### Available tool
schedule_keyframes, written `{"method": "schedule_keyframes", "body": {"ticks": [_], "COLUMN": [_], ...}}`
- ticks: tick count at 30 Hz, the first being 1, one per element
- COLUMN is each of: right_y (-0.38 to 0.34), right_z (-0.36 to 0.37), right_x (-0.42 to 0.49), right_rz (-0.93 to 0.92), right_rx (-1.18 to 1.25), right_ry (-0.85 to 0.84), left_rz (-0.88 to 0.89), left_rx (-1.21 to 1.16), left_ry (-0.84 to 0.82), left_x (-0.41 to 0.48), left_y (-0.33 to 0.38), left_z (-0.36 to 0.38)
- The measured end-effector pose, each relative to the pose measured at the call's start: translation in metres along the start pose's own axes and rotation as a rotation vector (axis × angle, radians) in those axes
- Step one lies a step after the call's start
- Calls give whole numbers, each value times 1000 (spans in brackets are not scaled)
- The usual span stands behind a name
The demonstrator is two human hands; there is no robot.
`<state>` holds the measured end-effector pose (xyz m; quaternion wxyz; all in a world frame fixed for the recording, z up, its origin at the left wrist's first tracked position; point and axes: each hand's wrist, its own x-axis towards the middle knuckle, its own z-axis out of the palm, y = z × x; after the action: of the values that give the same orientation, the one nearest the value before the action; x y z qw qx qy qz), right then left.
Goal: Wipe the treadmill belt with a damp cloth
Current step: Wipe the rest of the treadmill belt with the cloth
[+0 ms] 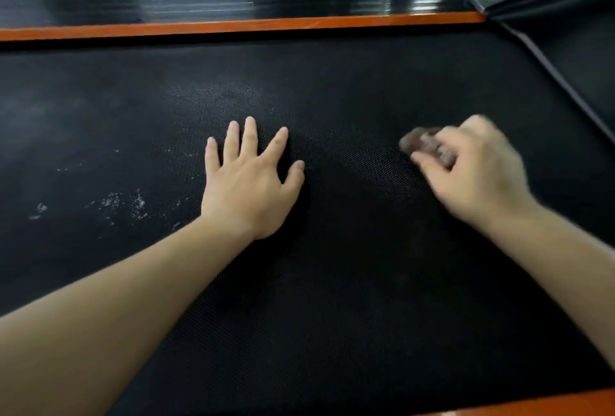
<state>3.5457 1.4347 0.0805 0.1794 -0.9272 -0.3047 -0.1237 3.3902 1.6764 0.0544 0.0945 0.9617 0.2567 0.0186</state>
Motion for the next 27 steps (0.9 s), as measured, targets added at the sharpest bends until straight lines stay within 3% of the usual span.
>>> {"method": "schedule_keyframes", "body": {"ticks": [5,8,10,12,15,17,20,22,25,27], "right_y": [-19,11,12,-9,-9,20,51,29,9,32], "right_z": [-22,-30,-28,-33,-42,-41,-36,-32,-36,-35], "right_x": [-67,-46,-56,-86,-105,-75,-46,-66,-94,-64], "right_rz": [-315,-52,5,-133,-320,-223,144,49,-232,-193], "right_rx": [158,85,57,115,146,44,-57,-18,119,47], "right_ry": [-248,-86,-30,-112,-271,-163,-3,1,-221,-149], "left_rz": [20,208,208,150,139,139,139,152,273,328], "left_rx": [35,32,-91,-137,-62,-57,-59,-62,-46,-34], "left_ry": [10,106,26,-63,-41,-29,-14,4,40,14], "left_x": [-3,-5,-5,-6,-12,-13,-14,-14,-15,-13], "left_y": [4,21,47,70,79,77,78,78,76,76], "left_z": [-4,-11,-12,-4,11,12,12,13,14,15]}}
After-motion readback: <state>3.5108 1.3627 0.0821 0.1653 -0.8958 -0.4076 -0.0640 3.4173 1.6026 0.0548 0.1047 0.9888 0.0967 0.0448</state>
